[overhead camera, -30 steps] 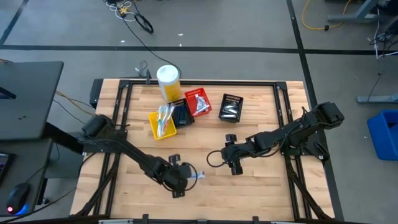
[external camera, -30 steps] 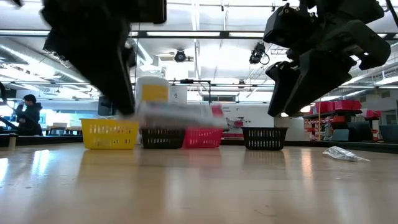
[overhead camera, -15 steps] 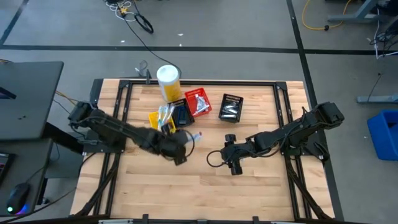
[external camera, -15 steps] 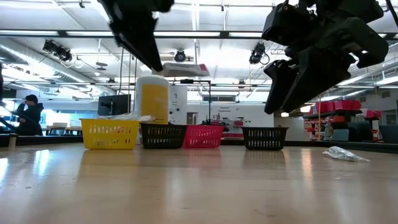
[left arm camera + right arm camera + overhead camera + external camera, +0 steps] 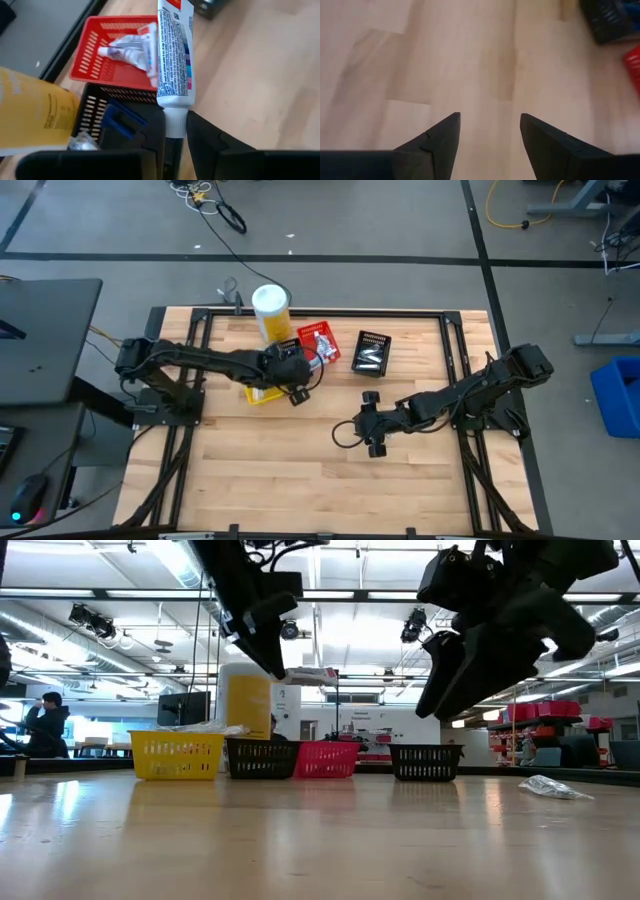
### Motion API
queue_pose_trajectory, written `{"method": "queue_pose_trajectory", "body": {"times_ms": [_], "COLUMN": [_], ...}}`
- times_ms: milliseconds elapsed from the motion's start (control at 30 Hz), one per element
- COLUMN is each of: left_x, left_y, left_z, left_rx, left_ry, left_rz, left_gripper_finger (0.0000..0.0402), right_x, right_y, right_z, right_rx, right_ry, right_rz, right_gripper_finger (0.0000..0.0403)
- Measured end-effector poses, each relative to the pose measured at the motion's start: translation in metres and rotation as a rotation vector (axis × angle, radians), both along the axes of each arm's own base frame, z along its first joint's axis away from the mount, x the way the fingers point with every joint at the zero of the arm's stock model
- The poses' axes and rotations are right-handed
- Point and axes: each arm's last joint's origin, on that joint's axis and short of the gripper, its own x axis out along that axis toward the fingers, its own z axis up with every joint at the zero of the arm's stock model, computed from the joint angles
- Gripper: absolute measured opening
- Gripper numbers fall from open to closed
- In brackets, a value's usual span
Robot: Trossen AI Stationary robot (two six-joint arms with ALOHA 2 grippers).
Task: Pick & Place Travel size toiletries
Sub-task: Put the white toothpaste into the red bin
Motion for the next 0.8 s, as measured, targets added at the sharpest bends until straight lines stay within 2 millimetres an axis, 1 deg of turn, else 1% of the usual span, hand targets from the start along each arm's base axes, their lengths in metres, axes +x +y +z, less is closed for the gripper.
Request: {"method": "queue_pose_trajectory", "body": {"times_ms": [167, 267, 333, 400, 467, 500, 567, 633, 700, 767, 800], "left_x": [0.004, 0.010, 0.011, 0.019, 0.021, 0.027, 0.026, 0.033, 0.029, 0.035, 0.034], "left_y": [0.027, 0.045, 0.056, 0.068, 0.077, 0.082, 0.091, 0.100, 0.104, 0.110, 0.111], "left_z": [-0.005, -0.007, -0.009, -0.010, -0.019, -0.021, -0.030, -0.035, -0.046, -0.054, -0.059], "left_rx": [-0.016, 0.007, 0.005, -0.009, -0.014, -0.005, -0.024, -0.033, -0.051, -0.058, -0.067], "left_ry": [-0.014, -0.052, -0.056, -0.115, -0.097, -0.136, -0.113, -0.162, -0.109, -0.131, -0.096], "left_rz": [0.052, 0.074, 0.066, 0.041, 0.038, 0.045, 0.084, 0.113, 0.136, 0.137, 0.140], "left_gripper_finger": [0.0068, 0.0072, 0.0072, 0.0071, 0.0069, 0.0069, 0.0069, 0.0071, 0.0071, 0.0071, 0.0070], "right_x": [0.002, 0.002, 0.003, 0.002, 0.003, 0.003, 0.003, 0.003, 0.002, 0.000, -0.001], "right_y": [-0.006, -0.010, -0.012, -0.013, -0.015, -0.015, -0.016, -0.016, -0.017, -0.018, -0.018], "right_z": [0.001, 0.001, 0.001, 0.000, 0.000, 0.000, 0.000, 0.000, -0.002, -0.004, -0.006], "right_rx": [-0.068, -0.068, -0.065, -0.068, -0.072, -0.073, -0.075, -0.078, -0.081, -0.074, -0.079], "right_ry": [-0.022, -0.030, -0.028, -0.021, -0.019, -0.018, -0.015, -0.012, -0.001, 0.020, 0.033], "right_rz": [-0.063, -0.106, -0.118, -0.122, -0.122, -0.122, -0.122, -0.121, -0.118, -0.111, -0.110], "right_gripper_finger": [0.0222, 0.0227, 0.0230, 0.0232, 0.0234, 0.0235, 0.0236, 0.0238, 0.0240, 0.0241, 0.0242]}}
